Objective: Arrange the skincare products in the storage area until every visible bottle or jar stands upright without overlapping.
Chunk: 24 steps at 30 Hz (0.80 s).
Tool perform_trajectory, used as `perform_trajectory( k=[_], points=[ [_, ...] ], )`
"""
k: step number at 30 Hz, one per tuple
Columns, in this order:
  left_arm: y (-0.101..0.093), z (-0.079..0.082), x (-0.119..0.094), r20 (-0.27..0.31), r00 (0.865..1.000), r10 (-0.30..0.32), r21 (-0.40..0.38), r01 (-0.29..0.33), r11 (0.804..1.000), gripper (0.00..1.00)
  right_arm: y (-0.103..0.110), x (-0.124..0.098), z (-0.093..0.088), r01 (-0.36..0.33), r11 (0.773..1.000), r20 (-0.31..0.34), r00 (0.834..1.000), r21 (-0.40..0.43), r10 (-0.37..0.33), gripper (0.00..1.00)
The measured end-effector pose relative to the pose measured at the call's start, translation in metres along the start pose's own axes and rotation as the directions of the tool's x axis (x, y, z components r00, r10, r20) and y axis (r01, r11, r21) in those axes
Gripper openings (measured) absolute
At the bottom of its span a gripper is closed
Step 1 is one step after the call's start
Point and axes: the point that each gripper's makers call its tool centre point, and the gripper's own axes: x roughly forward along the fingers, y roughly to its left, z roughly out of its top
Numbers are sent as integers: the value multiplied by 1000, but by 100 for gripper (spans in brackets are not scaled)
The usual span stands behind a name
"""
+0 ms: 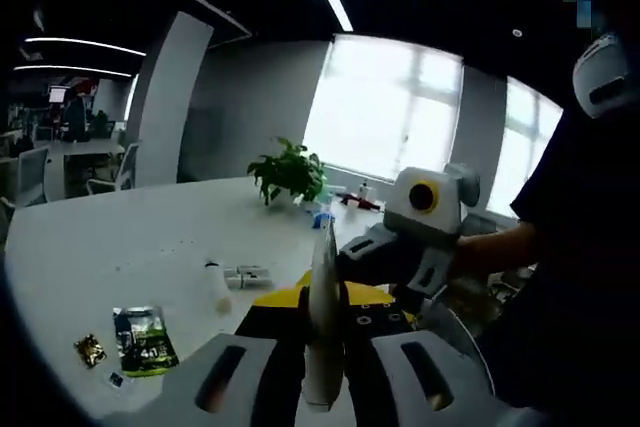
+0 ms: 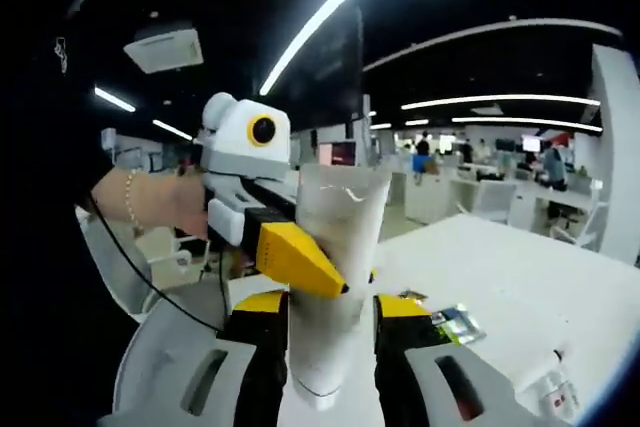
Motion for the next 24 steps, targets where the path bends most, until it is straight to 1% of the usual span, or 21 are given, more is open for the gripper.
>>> perform_trajectory(
  k=[1,5,6,11,12,14,16,18,21,24],
  points=[
    [-6,3,-1,-16,999,-40,16,40,999,7,1,-2,2,-12,1000,4,1000,0,12,26],
    [-13,6,-2,-60,995,-79,71,83,994,7,5,-10,7,-94,995,-1,996,-26,94,21],
    [-15,8,-1,-70,994,-88,82,94,992,7,5,-10,8,-101,995,1,995,-27,101,21],
    [-27,15,1,-49,987,-154,88,158,983,7,10,-12,10,-169,985,-5,986,-28,169,24],
    [-29,16,2,-43,986,-162,87,165,982,7,13,-12,10,-192,981,-8,981,-28,192,24],
    [-33,18,3,-34,982,-183,85,186,979,7,17,-11,11,-212,977,-8,977,-23,212,23],
    [-36,18,6,-40,981,-188,91,191,977,7,21,-10,18,-229,973,19,973,-27,229,20],
    [-36,13,9,-74,980,-182,110,190,976,7,25,-10,18,-247,968,11,969,-44,248,15],
    [-34,10,8,-87,980,-180,116,189,975,7,26,-10,14,-254,966,-5,967,-48,254,11],
    [-33,9,8,-95,979,-182,113,192,975,7,29,-9,14,-260,964,-2,966,-51,260,10]
  ],
)
